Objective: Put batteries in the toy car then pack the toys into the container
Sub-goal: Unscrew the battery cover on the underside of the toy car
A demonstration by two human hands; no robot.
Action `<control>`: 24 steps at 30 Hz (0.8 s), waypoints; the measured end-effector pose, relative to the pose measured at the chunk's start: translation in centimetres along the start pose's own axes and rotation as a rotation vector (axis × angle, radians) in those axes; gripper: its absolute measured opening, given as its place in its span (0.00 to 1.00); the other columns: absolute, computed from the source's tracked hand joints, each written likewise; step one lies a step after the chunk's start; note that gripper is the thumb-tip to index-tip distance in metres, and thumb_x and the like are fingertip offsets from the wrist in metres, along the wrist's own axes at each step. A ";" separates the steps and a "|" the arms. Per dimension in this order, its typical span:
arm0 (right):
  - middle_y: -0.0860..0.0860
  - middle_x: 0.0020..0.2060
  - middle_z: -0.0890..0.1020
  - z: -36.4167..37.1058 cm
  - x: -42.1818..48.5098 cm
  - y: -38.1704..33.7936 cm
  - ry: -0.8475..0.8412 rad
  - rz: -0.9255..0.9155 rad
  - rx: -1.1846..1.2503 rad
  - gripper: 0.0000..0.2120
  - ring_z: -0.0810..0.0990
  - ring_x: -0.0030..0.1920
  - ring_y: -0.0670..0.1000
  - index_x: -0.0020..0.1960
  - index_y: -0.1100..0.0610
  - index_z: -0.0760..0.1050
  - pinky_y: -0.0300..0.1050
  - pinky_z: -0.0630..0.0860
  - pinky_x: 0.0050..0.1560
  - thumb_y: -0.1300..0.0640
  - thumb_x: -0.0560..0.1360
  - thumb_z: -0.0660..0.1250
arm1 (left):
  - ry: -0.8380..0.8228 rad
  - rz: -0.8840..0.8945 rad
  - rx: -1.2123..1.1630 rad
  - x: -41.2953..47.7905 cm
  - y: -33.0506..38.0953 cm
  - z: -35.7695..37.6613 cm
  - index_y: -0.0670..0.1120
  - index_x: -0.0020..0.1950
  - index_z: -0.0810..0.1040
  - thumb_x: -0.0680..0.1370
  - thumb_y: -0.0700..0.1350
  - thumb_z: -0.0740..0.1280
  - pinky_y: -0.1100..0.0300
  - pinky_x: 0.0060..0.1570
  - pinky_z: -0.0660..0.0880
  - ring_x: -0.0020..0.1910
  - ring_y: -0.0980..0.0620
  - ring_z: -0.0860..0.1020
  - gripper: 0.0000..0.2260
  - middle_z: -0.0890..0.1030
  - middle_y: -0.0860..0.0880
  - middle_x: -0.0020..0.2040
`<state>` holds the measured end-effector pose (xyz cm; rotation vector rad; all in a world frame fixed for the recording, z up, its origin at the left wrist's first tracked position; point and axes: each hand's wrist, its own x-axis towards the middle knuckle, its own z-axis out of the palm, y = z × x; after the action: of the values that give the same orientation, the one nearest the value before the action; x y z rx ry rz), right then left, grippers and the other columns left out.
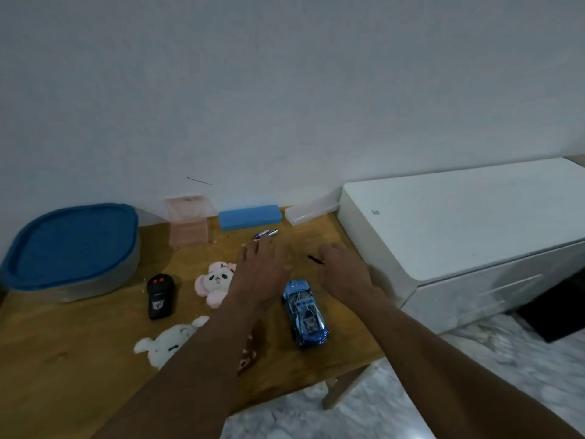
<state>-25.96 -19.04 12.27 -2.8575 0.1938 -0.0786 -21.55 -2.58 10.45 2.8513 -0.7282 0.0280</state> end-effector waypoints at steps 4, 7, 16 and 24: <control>0.52 0.47 0.78 0.1 0.7 3.7 -0.017 -0.020 0.059 0.05 0.75 0.43 0.52 0.53 0.56 0.72 0.44 0.68 0.39 0.59 0.79 0.59 | -0.023 -0.055 -0.005 1.6 3.4 1.2 0.46 0.70 0.66 0.82 0.53 0.58 0.44 0.71 0.62 0.70 0.40 0.67 0.19 0.65 0.41 0.72; 0.50 0.50 0.78 0.0 0.9 6.2 -0.040 -0.042 0.125 0.10 0.74 0.43 0.50 0.60 0.52 0.69 0.44 0.70 0.40 0.59 0.79 0.59 | -0.049 -0.085 0.007 1.9 5.8 2.1 0.47 0.71 0.64 0.82 0.52 0.57 0.44 0.70 0.63 0.69 0.41 0.67 0.19 0.66 0.42 0.72; 0.43 0.39 0.73 1.6 0.5 11.3 -0.165 -0.189 0.301 0.07 0.73 0.39 0.45 0.55 0.52 0.72 0.33 0.64 0.33 0.59 0.78 0.60 | -0.202 -0.335 -0.016 0.2 10.5 4.7 0.48 0.72 0.64 0.81 0.56 0.58 0.44 0.71 0.64 0.71 0.43 0.67 0.21 0.65 0.44 0.73; 0.47 0.45 0.79 4.8 0.9 13.3 -0.248 -0.150 0.337 0.08 0.77 0.43 0.46 0.56 0.50 0.72 0.38 0.76 0.43 0.58 0.78 0.63 | -0.266 -0.544 -0.129 0.1 11.4 7.5 0.52 0.78 0.54 0.80 0.58 0.61 0.46 0.68 0.66 0.72 0.41 0.63 0.30 0.58 0.42 0.75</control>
<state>-26.38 -30.57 4.04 -2.5118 -0.0789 0.1943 -27.11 -13.91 5.25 2.8517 0.0297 -0.4634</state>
